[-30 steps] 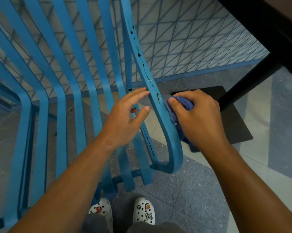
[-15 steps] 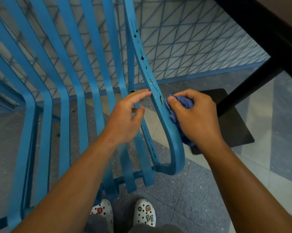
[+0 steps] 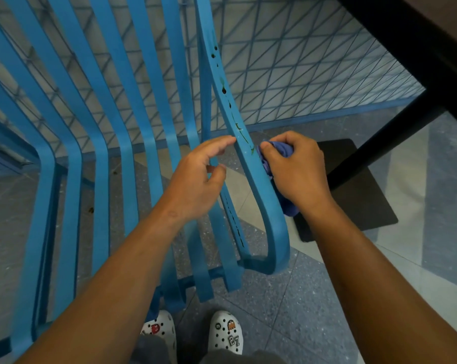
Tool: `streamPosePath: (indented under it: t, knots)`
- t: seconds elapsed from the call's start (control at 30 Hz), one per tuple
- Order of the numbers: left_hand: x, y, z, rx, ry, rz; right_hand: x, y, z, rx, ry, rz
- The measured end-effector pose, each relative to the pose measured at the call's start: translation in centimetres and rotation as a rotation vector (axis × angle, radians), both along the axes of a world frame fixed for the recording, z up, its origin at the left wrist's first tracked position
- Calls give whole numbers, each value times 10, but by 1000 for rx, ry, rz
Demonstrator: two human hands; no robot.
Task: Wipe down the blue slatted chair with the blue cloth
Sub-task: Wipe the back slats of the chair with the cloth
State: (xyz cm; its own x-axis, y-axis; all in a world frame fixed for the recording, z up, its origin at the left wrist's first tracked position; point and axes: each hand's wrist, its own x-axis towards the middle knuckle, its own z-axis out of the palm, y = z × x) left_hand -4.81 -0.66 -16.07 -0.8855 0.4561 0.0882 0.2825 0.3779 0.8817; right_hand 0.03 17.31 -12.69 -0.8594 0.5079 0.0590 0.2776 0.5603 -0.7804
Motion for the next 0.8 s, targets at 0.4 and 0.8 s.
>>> streamPosePath:
  t: [0.4,0.8]
  knots:
    - [-5,6,2,162,-221,29,17,-22,9,-11,14,113]
    - [-7,1,10,281,-360,28,-7,-5,19,-88,2,79]
